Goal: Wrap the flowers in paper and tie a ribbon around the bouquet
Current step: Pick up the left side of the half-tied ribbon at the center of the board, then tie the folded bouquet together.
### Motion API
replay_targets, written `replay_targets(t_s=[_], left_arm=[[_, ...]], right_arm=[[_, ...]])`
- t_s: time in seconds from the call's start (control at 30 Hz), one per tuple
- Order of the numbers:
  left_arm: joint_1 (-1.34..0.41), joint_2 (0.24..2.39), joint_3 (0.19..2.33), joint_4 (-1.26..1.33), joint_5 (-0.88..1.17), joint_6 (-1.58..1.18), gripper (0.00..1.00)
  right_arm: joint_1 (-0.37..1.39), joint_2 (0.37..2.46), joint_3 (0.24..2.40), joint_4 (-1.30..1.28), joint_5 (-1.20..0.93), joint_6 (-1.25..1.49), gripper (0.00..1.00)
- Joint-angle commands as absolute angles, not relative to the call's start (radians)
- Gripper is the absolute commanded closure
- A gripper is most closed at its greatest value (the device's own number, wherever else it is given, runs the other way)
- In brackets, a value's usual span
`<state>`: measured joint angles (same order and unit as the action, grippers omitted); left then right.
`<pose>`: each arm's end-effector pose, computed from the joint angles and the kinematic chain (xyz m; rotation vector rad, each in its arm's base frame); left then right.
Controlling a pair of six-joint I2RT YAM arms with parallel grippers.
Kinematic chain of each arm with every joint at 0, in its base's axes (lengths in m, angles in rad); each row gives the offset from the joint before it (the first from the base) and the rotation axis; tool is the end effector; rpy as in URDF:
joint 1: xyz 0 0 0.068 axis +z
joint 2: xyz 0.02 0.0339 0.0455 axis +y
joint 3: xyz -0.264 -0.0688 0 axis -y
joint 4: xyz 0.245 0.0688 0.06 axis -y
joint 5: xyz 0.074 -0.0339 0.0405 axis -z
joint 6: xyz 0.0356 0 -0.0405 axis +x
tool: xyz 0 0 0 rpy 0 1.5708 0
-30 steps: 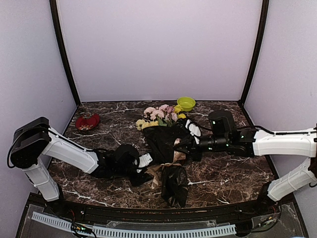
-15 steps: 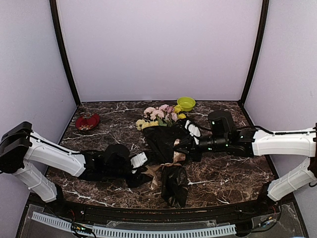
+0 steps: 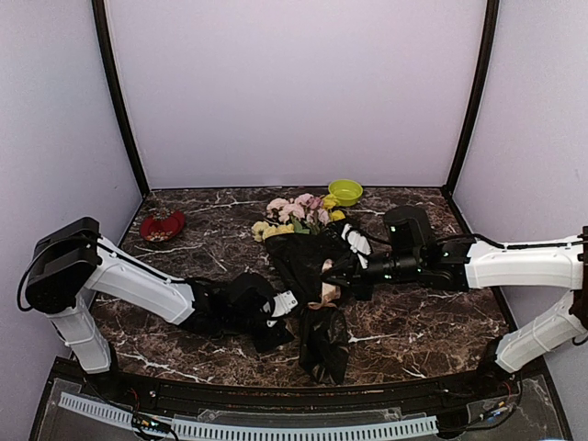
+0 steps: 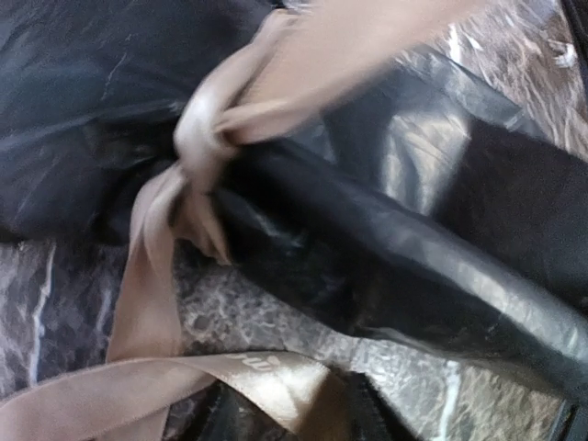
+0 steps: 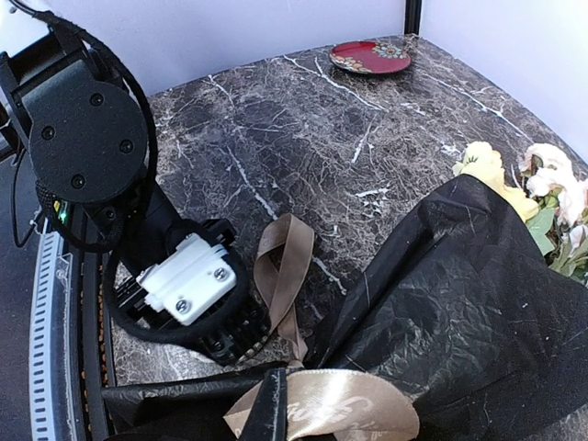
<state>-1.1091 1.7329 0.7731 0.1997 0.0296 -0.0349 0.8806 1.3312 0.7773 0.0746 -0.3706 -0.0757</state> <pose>0.1468 -0.2975 0.1323 1.2463 2.0630 -0.5898 0.1762 0.2337 0.2427 -1.1884 1.7692 0.8689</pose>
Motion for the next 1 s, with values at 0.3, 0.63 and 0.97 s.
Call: replay_targets(t_s=[0.3,0.63,0.97], left_arm=[[-1.105,1.525,0.619,0.033,-0.432,-0.257,1.00],[-1.018,1.256,0.464,-0.061,-0.578,-0.510,1.00],[-0.848,0.734,0.330,-0.359,-0.812,-0.914,1.00]], right_arm=[[0.857,1.299,0.789,0.085,-0.282,0.050,1.00],[0.840,1.261,0.741,0.081,-0.264,0.098,1.00],[0.673,1.225,0.565,0.157,-0.237,0.352,1.00]])
